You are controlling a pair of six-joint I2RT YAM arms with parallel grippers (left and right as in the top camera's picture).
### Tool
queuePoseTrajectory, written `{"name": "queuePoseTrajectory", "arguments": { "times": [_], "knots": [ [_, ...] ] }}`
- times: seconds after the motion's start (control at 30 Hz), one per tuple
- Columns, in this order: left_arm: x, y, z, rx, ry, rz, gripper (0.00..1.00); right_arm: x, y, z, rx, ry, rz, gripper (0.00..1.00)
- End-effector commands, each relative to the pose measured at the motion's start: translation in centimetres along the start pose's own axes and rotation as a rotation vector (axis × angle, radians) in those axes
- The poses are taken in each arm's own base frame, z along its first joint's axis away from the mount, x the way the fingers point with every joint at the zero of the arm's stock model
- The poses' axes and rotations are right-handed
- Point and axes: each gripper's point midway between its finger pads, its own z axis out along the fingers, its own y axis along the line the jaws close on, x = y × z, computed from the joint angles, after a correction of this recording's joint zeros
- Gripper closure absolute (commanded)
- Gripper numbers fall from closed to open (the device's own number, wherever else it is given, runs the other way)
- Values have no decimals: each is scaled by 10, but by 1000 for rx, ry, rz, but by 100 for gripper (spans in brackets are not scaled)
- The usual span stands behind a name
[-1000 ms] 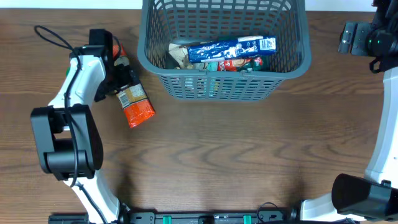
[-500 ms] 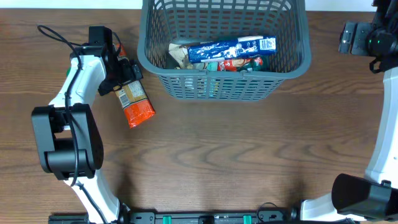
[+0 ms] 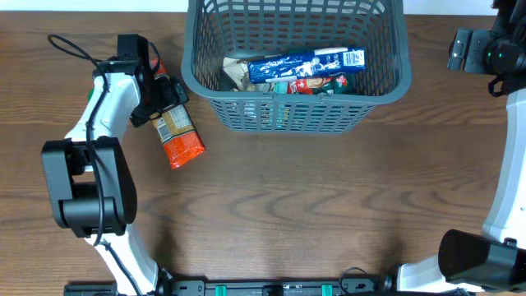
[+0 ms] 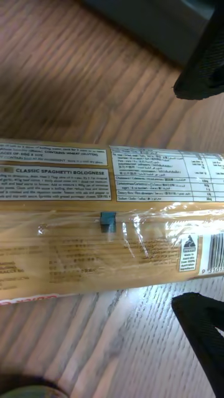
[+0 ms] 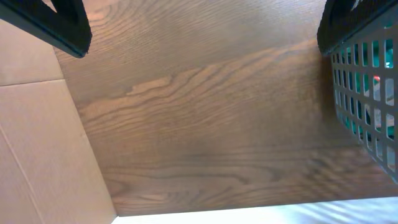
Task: Pack container
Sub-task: 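Lower the left gripper onto the spaghetti packet and grasp it, then lift the spaghetti packet with the left gripper and carry it into the basket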
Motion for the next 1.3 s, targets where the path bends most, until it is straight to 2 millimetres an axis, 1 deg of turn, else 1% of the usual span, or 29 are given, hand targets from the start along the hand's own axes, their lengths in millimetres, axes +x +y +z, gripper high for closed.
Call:
{"name": "queuePoseTrajectory", "arguments": {
  "times": [0.0, 0.17, 0.3, 0.43, 0.57, 0.7, 0.83, 0.87, 0.9, 1.0, 1.03, 1.27],
  "knots": [
    [9, -1, 19, -28, 42, -14, 1, -4, -3, -6, 3, -18, -4, 1],
    [20, 0, 39, -52, 87, -11, 1, -4, -3, -6, 3, -18, -4, 1],
    [22, 14, 46, -123, 88, -8, 1, -4, -3, -6, 3, -18, -4, 1],
    [19, 21, 45, -160, 75, 8, 1, -4, -3, -6, 3, -18, -4, 1],
    [21, 22, 45, -164, 81, 8, 1, -4, -3, -6, 3, -18, -4, 1],
    [18, 20, 45, -157, 67, 10, 1, -4, -3, -6, 3, -17, -4, 1],
    [18, 20, 46, -156, 71, 46, 1, -4, -3, -6, 3, -18, -4, 1],
    [19, 20, 45, -157, 76, 58, 0, -4, -3, -6, 3, -18, -4, 1],
    [20, 21, 45, -158, 80, 72, 13, -4, -3, -6, 3, -18, -4, 1],
    [22, 22, 45, -161, 92, 101, 81, -4, -3, -6, 3, -18, -4, 1],
    [22, 21, 45, -159, 95, 102, 94, -4, -3, -6, 3, -18, -4, 1],
    [25, 20, 43, -150, 108, 133, 95, -4, -3, -6, 3, -17, -4, 1]
  ]
}}
